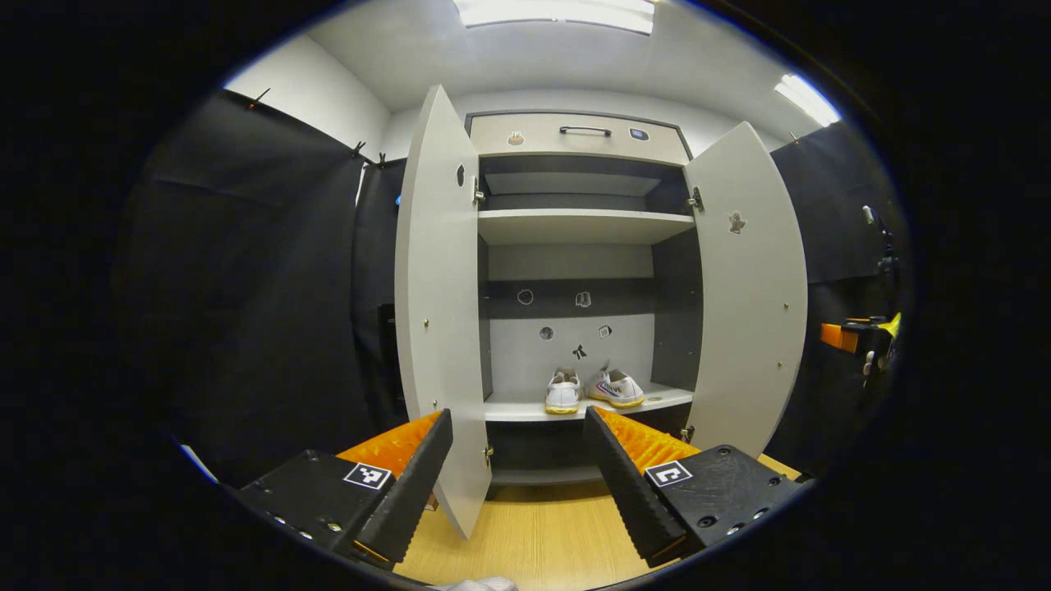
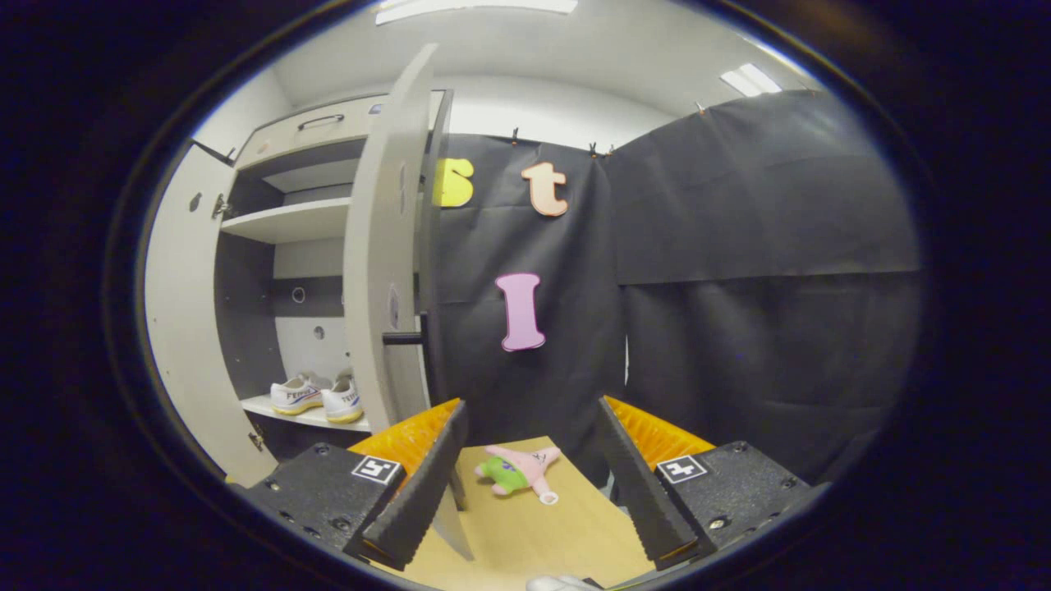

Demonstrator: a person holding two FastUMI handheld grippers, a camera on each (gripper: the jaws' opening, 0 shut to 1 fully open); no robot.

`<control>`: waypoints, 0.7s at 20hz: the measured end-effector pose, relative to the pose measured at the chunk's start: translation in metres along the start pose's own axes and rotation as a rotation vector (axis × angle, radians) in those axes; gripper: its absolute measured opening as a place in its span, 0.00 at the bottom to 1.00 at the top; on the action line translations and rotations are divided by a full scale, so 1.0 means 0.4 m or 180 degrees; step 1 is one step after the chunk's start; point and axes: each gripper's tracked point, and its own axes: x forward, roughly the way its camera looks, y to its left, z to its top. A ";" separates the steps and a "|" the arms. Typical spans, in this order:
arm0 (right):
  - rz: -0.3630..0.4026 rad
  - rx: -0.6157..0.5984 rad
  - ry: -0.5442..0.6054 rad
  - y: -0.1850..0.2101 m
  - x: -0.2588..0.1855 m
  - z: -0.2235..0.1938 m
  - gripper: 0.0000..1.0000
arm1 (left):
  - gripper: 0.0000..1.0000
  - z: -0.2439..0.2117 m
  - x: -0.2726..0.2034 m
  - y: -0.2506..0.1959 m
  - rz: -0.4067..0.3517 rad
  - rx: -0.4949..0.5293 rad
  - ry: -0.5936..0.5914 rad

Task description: Grab one shoe with the right hand and put it into the shoe cabinet, grab the other shoe with the left hand and put it into the shoe cabinet; then close the right door with the right hand and the left door with the left hand.

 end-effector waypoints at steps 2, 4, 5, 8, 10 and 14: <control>0.0130 -0.0024 0.0010 0.021 0.045 0.001 0.98 | 0.96 -0.003 0.003 0.008 0.0051 0.0013 0.0001; 0.0173 -0.0132 0.0013 0.033 0.080 0.012 0.99 | 0.96 -0.008 0.003 0.025 0.0141 0.0030 0.0030; 0.0146 -0.0235 0.0010 0.030 0.092 0.016 0.98 | 0.96 -0.008 0.000 0.041 0.0211 0.0050 0.0037; 0.0394 -0.0192 -0.0032 0.057 0.109 0.032 0.98 | 0.96 -0.016 -0.002 0.076 0.0378 0.0064 0.0074; 0.0499 -0.0136 0.0079 0.069 0.105 0.027 0.94 | 0.96 -0.025 -0.006 0.092 0.0451 0.0068 0.0116; 0.0619 -0.0110 0.0109 0.126 0.082 0.023 0.94 | 0.96 -0.029 -0.015 0.115 0.0557 0.0023 0.0152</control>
